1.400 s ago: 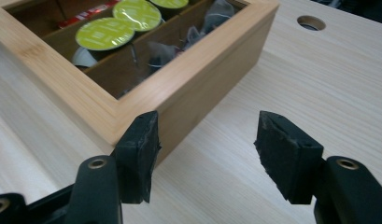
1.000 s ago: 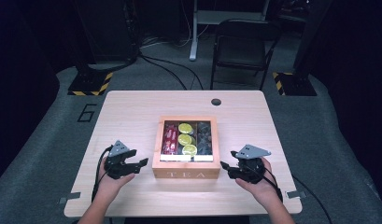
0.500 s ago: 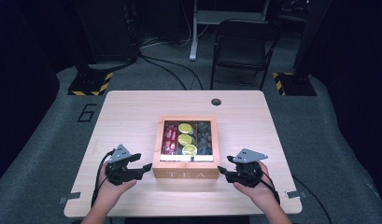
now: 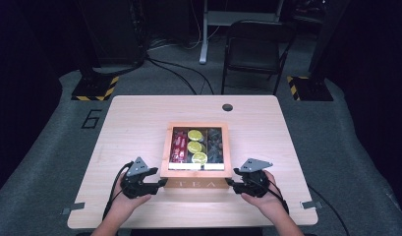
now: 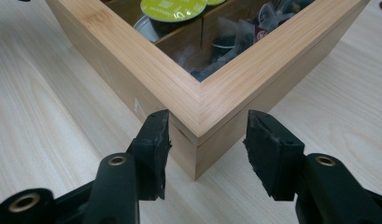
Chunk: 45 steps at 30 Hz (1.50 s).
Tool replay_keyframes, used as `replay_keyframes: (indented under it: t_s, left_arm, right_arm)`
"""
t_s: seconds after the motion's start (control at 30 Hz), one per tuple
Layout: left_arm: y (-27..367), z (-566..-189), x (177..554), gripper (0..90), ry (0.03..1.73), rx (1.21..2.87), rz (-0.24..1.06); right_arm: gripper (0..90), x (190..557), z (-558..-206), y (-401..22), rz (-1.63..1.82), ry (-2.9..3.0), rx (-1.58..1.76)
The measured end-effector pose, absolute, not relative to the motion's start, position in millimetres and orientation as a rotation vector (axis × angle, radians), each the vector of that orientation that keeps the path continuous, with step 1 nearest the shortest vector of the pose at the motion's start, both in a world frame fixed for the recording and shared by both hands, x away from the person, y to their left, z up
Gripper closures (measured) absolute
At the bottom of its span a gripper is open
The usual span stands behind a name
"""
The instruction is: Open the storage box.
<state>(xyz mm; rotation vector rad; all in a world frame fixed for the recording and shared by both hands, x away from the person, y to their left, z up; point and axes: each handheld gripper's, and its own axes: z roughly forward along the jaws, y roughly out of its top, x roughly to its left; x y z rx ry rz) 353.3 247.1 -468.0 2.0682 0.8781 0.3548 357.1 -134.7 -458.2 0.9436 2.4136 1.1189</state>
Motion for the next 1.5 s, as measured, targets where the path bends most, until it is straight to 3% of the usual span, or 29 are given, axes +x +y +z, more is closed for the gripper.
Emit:
replay_keyframes:
  t_s: [0.33,0.43,1.5]
  left_arm:
    - [248.0,-474.2,356.1,47.7,0.902,2.074,0.320]
    - [246.2,-473.7,355.1,53.8,0.883,2.082,0.320]
    - [239.4,-466.2,351.1,54.7,0.851,2.050,0.422]
  right_arm:
    - [55.0,358.3,-463.6,-131.0,1.088,2.454,0.933]
    - [55.6,358.2,-465.0,-130.9,1.087,2.455,0.935]
    - [58.2,356.5,-460.5,-131.4,1.145,2.388,0.925]
